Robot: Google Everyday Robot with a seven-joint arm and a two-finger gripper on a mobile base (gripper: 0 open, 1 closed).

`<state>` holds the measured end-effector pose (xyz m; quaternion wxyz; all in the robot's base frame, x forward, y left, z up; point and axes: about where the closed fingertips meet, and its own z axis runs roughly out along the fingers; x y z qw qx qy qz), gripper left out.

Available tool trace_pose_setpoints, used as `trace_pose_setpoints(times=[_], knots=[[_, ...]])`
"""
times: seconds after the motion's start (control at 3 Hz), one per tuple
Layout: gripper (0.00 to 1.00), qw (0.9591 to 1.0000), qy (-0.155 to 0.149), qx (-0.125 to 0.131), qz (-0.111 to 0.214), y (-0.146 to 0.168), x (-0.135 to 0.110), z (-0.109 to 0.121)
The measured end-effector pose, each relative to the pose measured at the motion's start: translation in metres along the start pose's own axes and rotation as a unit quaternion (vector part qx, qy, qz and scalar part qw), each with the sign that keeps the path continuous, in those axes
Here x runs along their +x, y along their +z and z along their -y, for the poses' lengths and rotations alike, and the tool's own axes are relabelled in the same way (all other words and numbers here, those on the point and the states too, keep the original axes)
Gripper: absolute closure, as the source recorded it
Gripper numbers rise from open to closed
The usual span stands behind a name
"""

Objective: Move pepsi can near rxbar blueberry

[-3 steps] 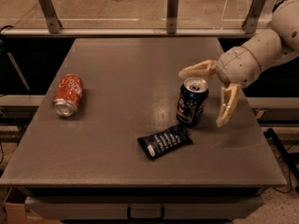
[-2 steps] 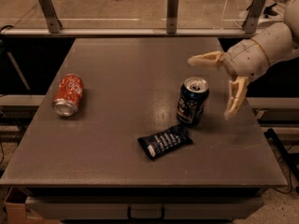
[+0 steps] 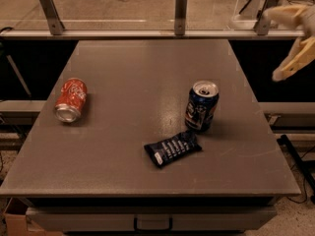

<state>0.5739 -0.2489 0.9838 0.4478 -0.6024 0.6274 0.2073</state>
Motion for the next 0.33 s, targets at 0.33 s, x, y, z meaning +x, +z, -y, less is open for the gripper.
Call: trace_pose_setpoints(times=[0.33], knots=[[0.00, 0.9995, -0.003, 0.032, 0.003, -0.0144, -0.0116, 0.0155]])
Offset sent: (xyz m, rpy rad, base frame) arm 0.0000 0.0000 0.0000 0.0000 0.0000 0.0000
